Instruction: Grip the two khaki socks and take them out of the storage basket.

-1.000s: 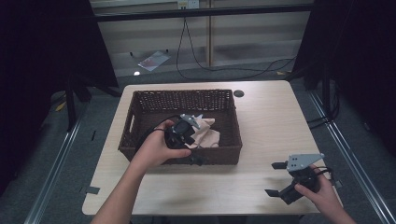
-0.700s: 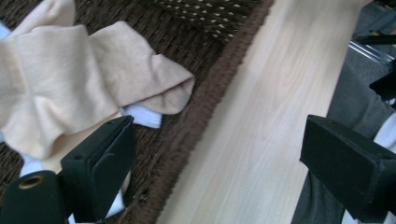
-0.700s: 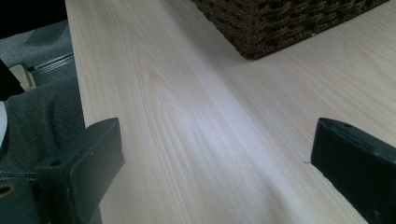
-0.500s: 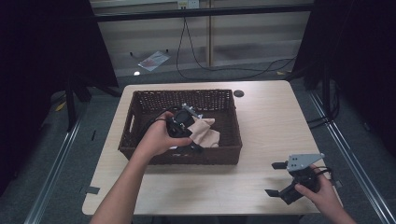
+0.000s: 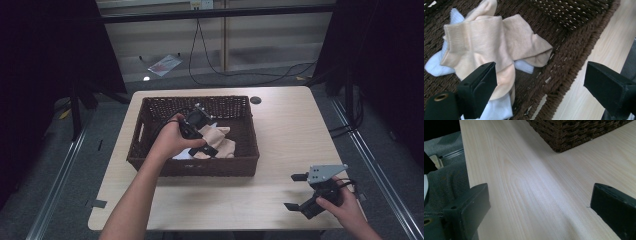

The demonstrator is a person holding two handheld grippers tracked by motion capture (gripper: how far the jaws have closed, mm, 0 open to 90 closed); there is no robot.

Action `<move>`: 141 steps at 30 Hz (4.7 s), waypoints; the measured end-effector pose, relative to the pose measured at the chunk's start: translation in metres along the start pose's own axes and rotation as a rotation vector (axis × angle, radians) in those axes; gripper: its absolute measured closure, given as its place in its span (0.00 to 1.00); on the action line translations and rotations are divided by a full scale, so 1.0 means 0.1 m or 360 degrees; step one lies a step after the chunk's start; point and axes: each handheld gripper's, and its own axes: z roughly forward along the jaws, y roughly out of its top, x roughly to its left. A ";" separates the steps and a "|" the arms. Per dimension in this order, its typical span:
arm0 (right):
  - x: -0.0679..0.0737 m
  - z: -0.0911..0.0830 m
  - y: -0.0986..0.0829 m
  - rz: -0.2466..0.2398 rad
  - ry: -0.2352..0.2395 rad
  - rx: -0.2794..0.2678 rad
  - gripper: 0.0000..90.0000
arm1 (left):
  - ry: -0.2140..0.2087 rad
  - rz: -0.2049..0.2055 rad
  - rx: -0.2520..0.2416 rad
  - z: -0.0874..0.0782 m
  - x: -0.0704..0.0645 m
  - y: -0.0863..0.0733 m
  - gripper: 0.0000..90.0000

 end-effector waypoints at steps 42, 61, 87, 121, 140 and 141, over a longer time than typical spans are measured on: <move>0.00 0.00 0.00 -0.0001 0.0007 -0.0004 0.03 | 0.0174 -0.0119 0.0078 0.39 0.46 0.13 0.30; 0.00 0.00 0.00 -0.0001 0.0014 -0.0008 0.03 | 0.0228 -0.0202 0.0066 0.65 0.63 0.10 0.61; 0.00 -0.01 0.00 -0.0002 0.0005 -0.0002 0.03 | 0.0021 -0.0301 0.0084 0.03 0.48 0.17 0.92; 0.00 0.00 0.00 0.0003 0.0007 0.0000 0.03 | -0.0106 -0.0133 0.0168 -0.62 0.02 0.26 0.92; 0.00 0.01 0.00 0.0002 0.0015 0.0002 0.03 | -0.0184 0.0067 0.0168 -0.52 -0.31 0.12 0.91; 0.00 0.01 0.00 0.0002 0.0015 0.0002 0.03 | -0.0184 0.0067 0.0168 -0.52 -0.31 0.12 0.91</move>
